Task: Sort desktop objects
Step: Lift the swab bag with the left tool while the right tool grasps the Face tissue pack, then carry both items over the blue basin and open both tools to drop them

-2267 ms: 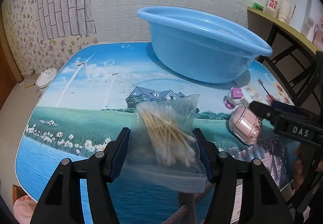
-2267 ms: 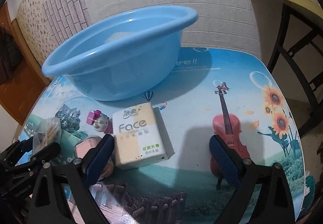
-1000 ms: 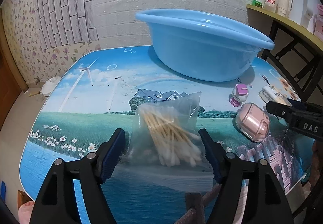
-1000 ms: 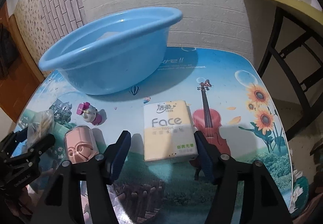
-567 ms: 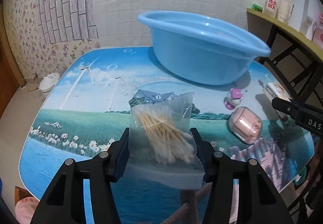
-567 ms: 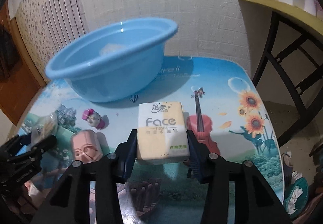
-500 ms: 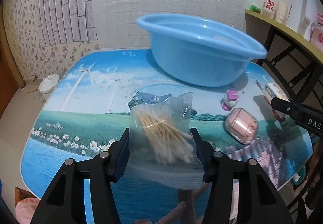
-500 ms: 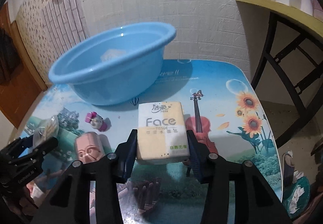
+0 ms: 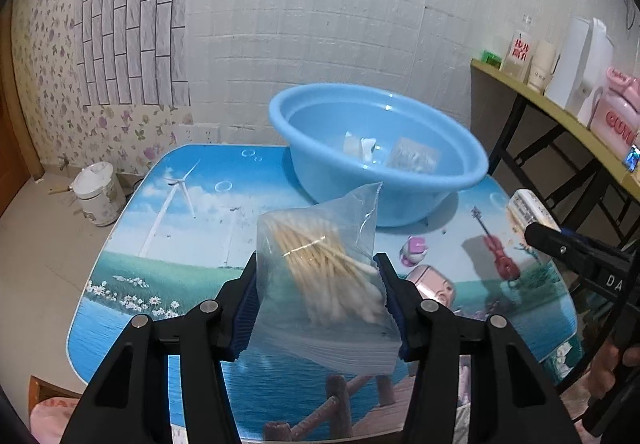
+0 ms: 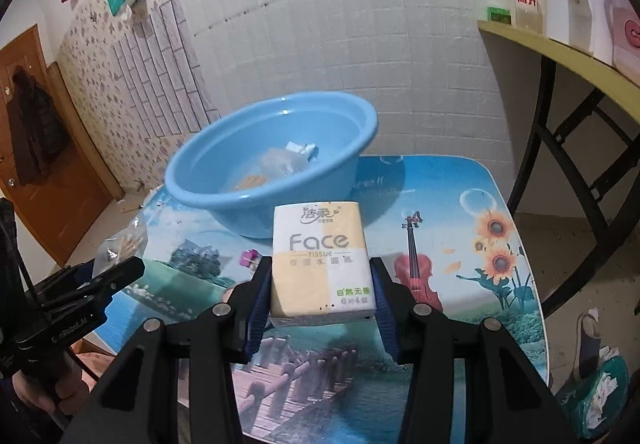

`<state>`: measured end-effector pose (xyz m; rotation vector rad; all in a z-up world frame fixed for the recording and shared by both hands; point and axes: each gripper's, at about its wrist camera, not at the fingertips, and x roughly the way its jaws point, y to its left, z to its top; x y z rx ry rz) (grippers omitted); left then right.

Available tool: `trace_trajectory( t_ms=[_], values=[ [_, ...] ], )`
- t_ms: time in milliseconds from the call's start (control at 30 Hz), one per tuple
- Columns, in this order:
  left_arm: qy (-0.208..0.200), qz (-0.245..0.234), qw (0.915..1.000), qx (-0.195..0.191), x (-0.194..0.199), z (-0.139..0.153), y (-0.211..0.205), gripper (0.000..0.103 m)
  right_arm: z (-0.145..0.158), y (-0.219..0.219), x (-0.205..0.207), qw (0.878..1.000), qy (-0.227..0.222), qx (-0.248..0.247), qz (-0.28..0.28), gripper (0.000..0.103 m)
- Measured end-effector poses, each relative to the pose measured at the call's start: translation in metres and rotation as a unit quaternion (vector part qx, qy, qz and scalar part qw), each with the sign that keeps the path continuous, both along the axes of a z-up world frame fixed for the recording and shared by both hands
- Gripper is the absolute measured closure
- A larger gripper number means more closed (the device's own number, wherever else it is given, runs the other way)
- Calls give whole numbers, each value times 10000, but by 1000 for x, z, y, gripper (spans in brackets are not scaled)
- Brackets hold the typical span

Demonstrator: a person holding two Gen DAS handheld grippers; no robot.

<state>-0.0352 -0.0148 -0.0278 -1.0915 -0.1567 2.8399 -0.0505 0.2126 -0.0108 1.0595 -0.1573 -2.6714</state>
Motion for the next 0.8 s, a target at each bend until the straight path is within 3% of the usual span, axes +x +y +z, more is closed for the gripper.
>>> trace_trajectory(
  t_ms=[333,533,600,800],
  values=[
    [313,-78,9995,62,12,28,3,53,11,0,12,9999,95,-54,11,55],
    [417,-226,9983,333,8,46,3,53,32,-4,18,9990,423,-70,91,55],
    [516,-280,9981,196,5,51,8,53,38,-4,19,9985,505,-158,105,55],
    [389,-506,9977,230,-17,58,19,53,51,-13,7,9975,634,-44,310,55]
  ],
)
